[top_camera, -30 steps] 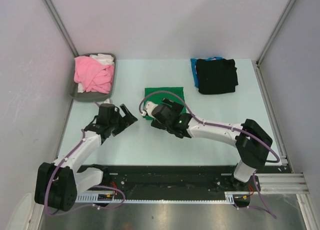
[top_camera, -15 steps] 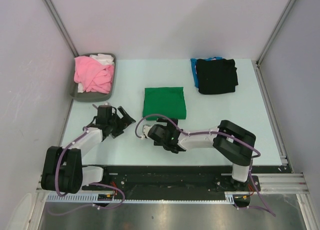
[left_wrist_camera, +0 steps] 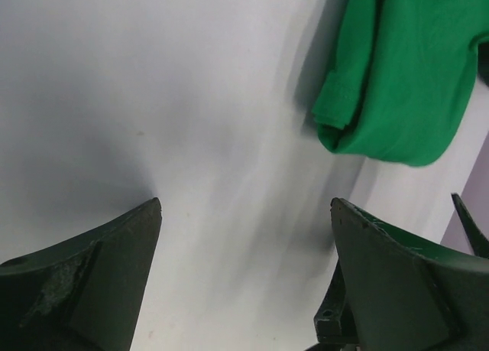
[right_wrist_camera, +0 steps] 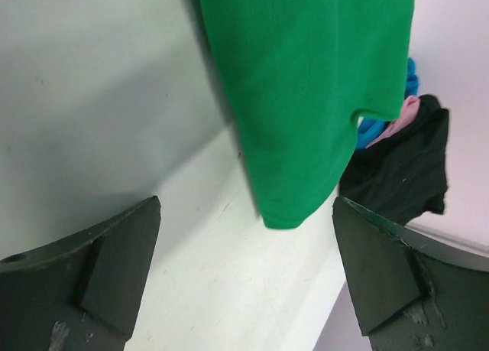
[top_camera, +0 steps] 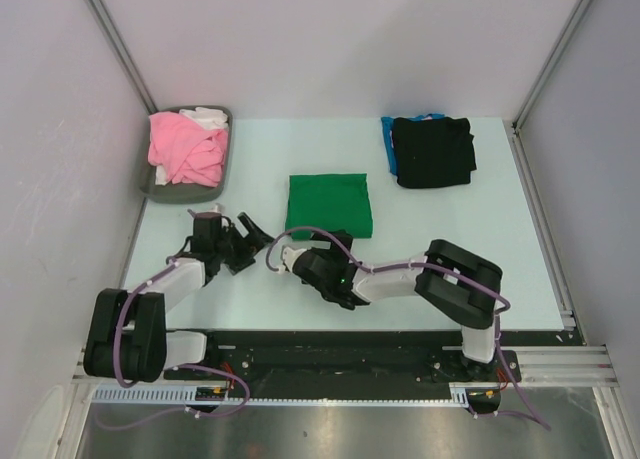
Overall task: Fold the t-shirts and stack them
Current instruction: Neatly place the folded tshirt to the corner
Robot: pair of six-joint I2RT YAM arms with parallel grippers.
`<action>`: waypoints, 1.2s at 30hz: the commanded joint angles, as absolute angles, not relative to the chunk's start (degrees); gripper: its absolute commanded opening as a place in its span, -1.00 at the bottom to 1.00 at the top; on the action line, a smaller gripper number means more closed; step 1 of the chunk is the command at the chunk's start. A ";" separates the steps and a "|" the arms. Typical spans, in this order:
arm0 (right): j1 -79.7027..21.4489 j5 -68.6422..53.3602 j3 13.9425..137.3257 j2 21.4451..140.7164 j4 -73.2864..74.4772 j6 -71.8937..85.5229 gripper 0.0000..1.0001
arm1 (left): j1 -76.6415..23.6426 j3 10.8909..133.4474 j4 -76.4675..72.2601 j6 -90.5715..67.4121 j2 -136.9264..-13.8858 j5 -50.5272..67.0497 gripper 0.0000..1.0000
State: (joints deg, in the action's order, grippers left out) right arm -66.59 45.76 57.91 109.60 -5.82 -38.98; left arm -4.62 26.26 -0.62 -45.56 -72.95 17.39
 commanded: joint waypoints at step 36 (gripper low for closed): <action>-22.77 -10.81 49.49 63.90 16.52 22.58 0.99 | -68.47 48.35 -18.78 40.85 -104.40 -56.16 0.97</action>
